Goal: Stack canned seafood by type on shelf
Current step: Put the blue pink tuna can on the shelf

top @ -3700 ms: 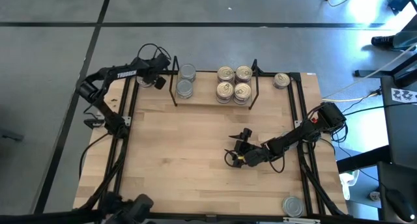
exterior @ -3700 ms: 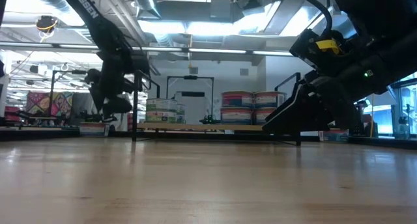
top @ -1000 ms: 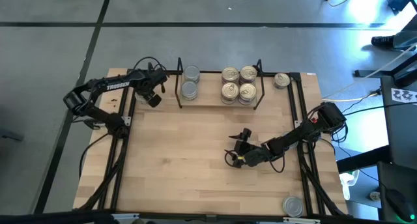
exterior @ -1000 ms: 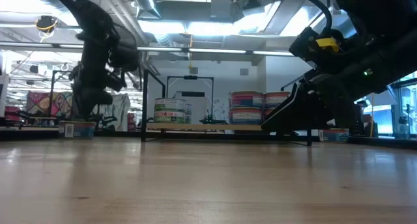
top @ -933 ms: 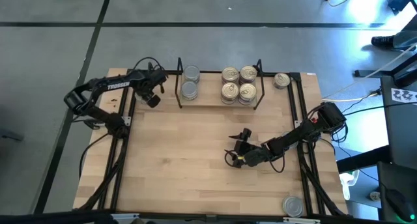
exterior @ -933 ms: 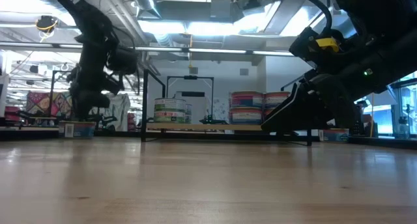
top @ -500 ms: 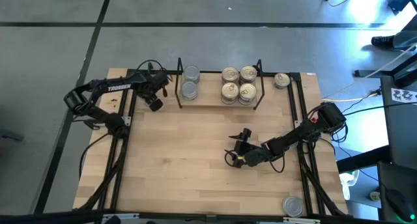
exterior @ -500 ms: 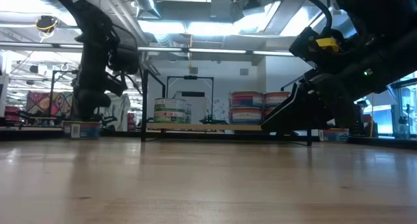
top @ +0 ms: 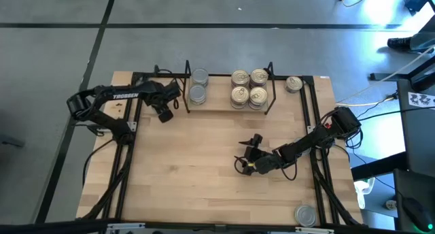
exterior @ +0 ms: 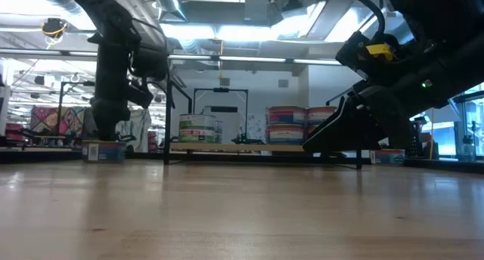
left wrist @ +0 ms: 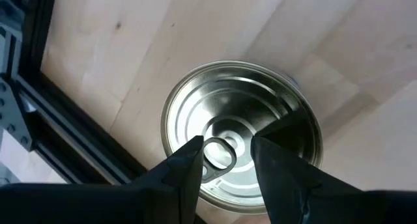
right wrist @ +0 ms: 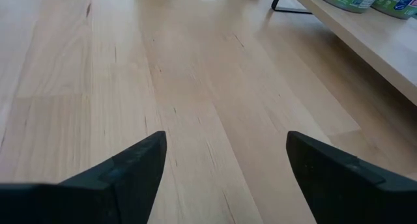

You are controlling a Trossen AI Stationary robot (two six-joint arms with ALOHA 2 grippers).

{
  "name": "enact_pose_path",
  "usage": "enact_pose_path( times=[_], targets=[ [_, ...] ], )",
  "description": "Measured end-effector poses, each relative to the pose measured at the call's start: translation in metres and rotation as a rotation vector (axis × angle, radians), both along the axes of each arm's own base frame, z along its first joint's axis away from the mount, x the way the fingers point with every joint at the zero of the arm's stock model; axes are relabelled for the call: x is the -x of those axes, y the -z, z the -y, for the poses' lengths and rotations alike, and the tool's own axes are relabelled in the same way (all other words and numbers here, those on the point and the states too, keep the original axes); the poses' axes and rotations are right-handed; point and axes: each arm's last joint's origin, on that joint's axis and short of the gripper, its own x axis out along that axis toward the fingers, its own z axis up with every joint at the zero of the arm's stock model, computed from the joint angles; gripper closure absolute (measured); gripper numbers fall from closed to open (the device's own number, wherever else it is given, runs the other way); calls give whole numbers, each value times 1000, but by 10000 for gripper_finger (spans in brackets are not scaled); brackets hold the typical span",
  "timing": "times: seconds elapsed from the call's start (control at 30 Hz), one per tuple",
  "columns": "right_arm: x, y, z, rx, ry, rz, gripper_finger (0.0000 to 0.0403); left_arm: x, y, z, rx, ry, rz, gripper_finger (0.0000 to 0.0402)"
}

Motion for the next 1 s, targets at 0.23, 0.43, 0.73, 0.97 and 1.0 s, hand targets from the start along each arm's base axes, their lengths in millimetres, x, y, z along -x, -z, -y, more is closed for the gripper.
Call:
enact_pose_path(
  times=[0.23,0.43,0.73,0.97,1.0],
  targets=[
    [0,0,0,0,0,-1,88,-10,0,15,64,99,34,266],
    [0,0,0,0,0,-1,88,-19,1,31,65,177,33,266],
    [0,0,0,0,0,-1,88,-31,1,57,69,310,31,266],
    [0,0,0,0,0,-1,88,-33,1,64,66,327,30,266],
    [0,0,0,0,0,-1,88,-33,1,66,67,337,30,266]
  ],
)
